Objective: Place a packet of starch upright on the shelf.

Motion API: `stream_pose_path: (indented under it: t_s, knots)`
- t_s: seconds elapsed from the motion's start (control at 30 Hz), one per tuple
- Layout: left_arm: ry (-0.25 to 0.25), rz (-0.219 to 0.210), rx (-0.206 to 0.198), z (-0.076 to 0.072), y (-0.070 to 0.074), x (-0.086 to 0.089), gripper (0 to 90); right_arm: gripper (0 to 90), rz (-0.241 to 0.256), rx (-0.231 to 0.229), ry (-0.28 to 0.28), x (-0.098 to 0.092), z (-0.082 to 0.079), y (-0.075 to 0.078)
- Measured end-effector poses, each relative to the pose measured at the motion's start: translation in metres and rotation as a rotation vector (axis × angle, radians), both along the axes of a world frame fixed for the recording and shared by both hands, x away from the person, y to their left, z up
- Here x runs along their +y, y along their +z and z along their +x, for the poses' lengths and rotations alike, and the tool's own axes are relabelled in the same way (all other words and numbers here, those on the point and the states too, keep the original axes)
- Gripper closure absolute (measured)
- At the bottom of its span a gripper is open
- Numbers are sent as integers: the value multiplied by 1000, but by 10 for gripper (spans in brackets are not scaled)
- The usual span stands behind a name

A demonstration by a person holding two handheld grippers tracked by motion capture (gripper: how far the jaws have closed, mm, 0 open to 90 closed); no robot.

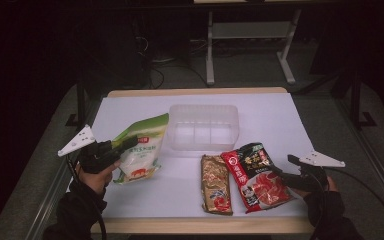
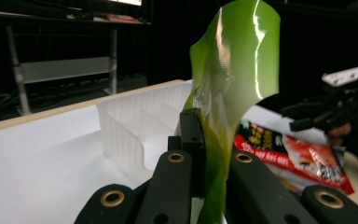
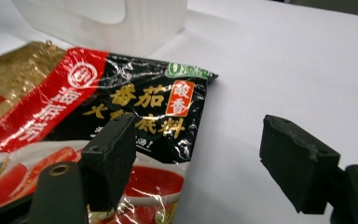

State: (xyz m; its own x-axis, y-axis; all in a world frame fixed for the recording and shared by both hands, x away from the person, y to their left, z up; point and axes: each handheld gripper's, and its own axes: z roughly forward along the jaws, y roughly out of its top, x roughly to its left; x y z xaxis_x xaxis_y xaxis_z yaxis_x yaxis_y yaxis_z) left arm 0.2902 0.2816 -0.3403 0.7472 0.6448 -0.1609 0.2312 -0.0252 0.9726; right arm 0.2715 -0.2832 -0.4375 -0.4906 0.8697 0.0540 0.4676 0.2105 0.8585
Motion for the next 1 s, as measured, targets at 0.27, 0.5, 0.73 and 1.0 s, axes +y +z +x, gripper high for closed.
stream_pose_path:
  t_s: [0.27,0.5,0.73,1.0]
  knots:
    - [47,-3,-25,9,13,-11,899,243,3,4,-8,0,0,-1]
    - [50,3,-53,21,26,-24,899,254,8,4,-7,0,0,-1]
    - [49,-33,-59,38,36,-41,899,254,4,4,-1,1,0,-1]
    - [51,-66,-62,59,50,-64,899,268,-5,-1,3,3,0,-1]
